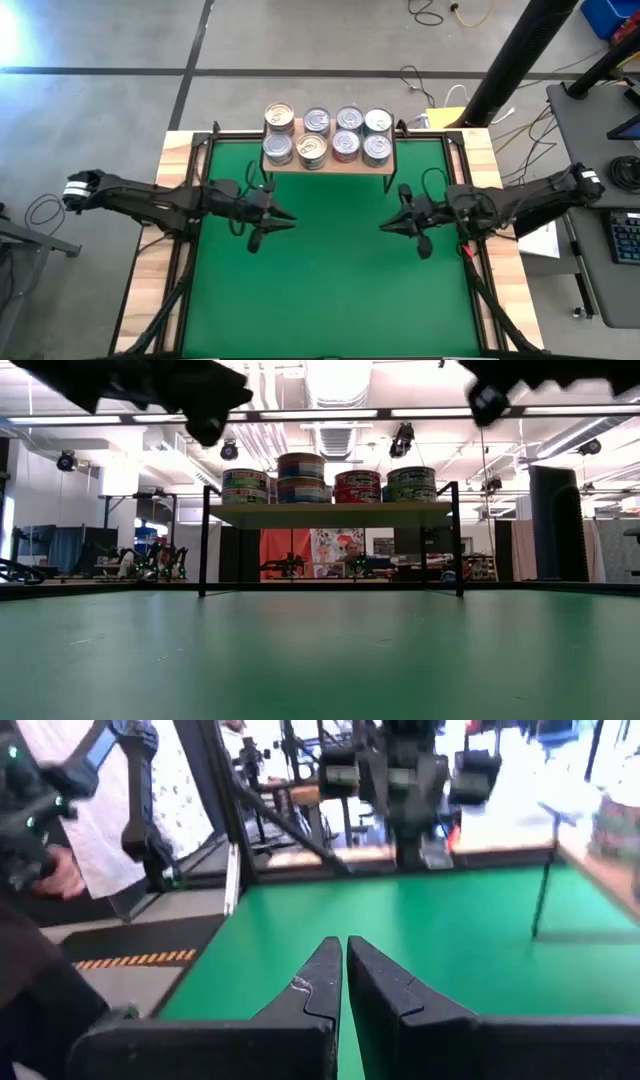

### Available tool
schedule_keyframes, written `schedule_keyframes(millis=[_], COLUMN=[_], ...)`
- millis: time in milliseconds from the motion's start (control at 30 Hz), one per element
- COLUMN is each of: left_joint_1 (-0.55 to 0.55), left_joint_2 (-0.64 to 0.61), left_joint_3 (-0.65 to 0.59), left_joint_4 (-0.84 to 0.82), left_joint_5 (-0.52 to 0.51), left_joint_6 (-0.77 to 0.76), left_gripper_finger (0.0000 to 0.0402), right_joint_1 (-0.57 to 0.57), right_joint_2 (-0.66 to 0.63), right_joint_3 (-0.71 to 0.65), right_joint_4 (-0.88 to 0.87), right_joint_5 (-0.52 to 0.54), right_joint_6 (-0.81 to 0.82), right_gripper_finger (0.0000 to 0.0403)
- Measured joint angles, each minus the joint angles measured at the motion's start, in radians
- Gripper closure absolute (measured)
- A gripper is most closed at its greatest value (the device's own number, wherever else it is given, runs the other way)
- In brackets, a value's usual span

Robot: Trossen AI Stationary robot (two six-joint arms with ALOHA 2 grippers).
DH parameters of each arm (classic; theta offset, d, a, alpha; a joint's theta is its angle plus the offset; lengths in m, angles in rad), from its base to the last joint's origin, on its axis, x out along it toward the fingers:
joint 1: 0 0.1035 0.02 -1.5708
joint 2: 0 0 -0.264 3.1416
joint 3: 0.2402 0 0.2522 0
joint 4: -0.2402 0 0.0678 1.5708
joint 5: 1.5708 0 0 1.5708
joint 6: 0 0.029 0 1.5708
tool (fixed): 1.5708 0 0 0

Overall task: Stack canned seafood by type on shelf
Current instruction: Return to Home Position

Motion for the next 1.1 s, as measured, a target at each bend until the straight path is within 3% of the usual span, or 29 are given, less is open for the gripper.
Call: schedule_keyframes(millis=[133, 267, 333, 433, 600, 700, 867, 1100], left_joint_1=[0.001, 0.0, 0.0, 0.0, 0.0, 0.001, 0.002, 0.002], left_joint_2=[-0.17, -0.332, -0.389, -0.434, -0.46, -0.489, -0.613, -0.87], left_joint_3=[-0.012, -0.003, -0.003, -0.004, -0.022, -0.065, -0.191, -0.45], left_joint_4=[-0.179, -0.399, -0.449, -0.429, -0.416, -0.405, -0.377, -0.143], left_joint_5=[-0.001, -0.001, -0.001, -0.005, -0.007, -0.007, -0.008, -0.007], left_joint_6=[0.06, 0.127, 0.152, 0.16, 0.213, 0.211, 0.152, 0.064], left_gripper_finger=[0.0324, 0.0324, 0.0324, 0.0324, 0.0324, 0.0324, 0.0324, 0.0324], right_joint_1=[0.0, 0.002, 0.002, 0.003, 0.003, 0.002, 0.003, 0.003], right_joint_2=[-0.201, -0.368, -0.427, -0.49, -0.551, -0.598, -0.7, -0.75], right_joint_3=[-0.123, -0.192, -0.235, -0.316, -0.482, -0.476, -0.481, -0.481], right_joint_4=[-0.121, -0.275, -0.272, -0.118, 0.299, 0.225, 0.103, 0.072], right_joint_5=[-0.004, 0.002, 0.001, -0.013, -0.113, -0.211, -0.474, -0.491], right_joint_6=[0.076, 0.306, 0.307, 0.156, -0.139, -0.15, -0.051, -0.174], right_gripper_finger=[0.039, 0.039, 0.039, 0.039, 0.039, 0.039, 0.039, 0.039])
